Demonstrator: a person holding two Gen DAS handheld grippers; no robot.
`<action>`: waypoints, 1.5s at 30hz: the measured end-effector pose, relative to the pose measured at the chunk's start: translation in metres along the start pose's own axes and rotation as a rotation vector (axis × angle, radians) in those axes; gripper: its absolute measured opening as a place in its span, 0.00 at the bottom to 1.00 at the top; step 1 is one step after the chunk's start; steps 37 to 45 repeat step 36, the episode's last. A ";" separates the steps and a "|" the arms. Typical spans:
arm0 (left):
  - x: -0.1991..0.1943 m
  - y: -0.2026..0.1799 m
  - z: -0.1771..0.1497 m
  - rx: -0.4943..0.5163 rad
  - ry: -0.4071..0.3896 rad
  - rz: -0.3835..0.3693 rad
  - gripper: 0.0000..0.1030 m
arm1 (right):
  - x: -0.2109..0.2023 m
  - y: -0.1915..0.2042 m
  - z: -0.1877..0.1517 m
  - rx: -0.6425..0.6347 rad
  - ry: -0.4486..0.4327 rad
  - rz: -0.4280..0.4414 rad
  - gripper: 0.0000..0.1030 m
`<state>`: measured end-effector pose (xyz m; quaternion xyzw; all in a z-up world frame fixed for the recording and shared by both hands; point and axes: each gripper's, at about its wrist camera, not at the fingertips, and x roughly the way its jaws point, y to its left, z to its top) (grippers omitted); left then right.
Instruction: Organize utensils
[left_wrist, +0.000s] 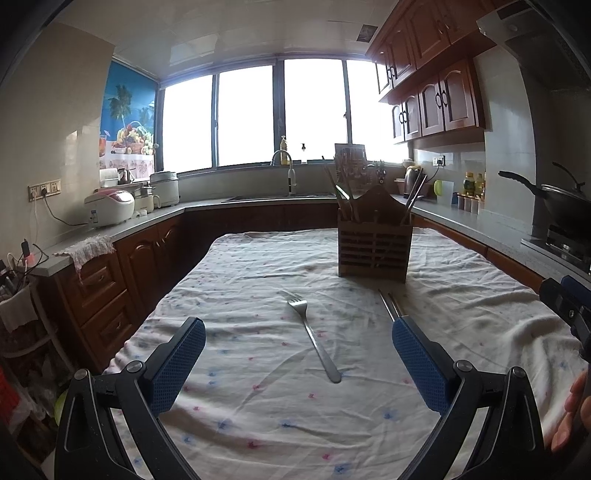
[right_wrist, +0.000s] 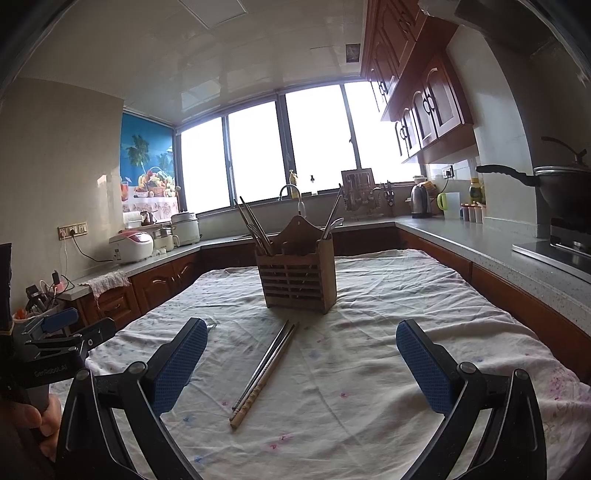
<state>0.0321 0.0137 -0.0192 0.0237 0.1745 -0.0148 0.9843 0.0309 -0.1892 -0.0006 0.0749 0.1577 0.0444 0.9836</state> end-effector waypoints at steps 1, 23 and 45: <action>0.000 0.000 0.000 0.000 0.000 -0.001 0.99 | 0.000 0.000 0.000 -0.001 0.001 0.000 1.00; 0.008 -0.007 0.003 0.003 0.014 -0.007 0.99 | 0.011 -0.007 -0.001 0.015 0.022 -0.009 1.00; 0.015 -0.012 0.007 -0.013 0.038 -0.031 0.99 | 0.028 -0.016 -0.004 0.043 0.082 -0.020 1.00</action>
